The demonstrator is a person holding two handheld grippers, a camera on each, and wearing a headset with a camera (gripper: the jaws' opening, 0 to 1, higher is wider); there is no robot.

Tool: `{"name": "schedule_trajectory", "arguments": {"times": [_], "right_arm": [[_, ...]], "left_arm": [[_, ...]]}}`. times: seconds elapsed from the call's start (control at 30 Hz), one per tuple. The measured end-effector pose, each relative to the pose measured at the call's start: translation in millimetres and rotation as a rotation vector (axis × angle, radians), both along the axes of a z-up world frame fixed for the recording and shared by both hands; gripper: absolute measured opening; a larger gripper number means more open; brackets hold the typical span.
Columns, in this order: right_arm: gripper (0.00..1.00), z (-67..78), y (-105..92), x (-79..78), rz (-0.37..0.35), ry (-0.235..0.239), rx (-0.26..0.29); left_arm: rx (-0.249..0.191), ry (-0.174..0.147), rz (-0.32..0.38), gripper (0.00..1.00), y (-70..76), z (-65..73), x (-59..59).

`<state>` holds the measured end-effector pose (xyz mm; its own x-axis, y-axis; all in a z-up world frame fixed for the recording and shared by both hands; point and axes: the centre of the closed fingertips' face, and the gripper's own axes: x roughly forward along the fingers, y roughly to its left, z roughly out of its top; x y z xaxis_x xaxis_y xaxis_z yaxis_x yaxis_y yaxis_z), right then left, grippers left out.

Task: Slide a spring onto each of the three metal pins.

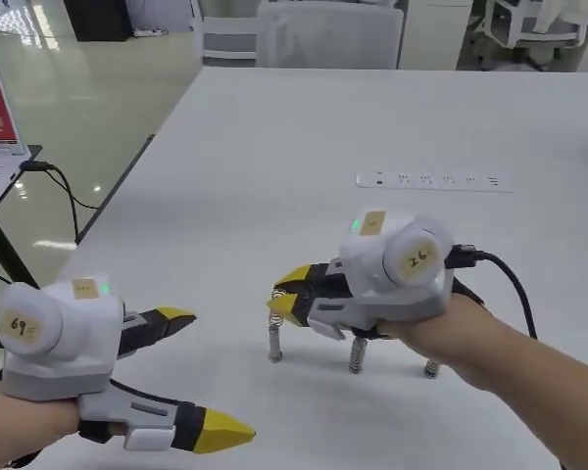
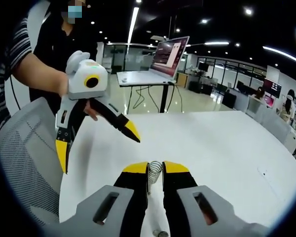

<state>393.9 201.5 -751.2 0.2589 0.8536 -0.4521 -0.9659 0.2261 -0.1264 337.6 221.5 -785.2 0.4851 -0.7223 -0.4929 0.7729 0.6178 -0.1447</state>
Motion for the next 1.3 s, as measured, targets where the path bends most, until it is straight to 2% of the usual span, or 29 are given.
{"name": "schedule_trajectory", "arguments": {"times": [0.37, 0.77, 1.0, 1.3], "right_arm": [[0.07, -10.4, 2.8, -3.1, 0.017, 0.002, -0.027], [0.08, -35.5, 3.8, -7.3, 0.026, 0.017, -0.077], [0.08, -52.7, 9.1, -16.7, 0.069, -0.017, -0.137], [0.08, -67.8, 8.8, -16.3, 0.084, -0.033, -0.195]], "left_arm": [[0.0, 0.002, -0.003, 0.96, -1.3, -0.5, -0.3], [0.001, 0.006, 0.006, 0.96, 1.4, -2.0, -1.1], [0.001, 0.011, 0.008, 0.96, 0.5, -3.6, -2.0], [-0.002, 0.011, 0.004, 0.96, -4.1, -3.0, -0.8]]}}
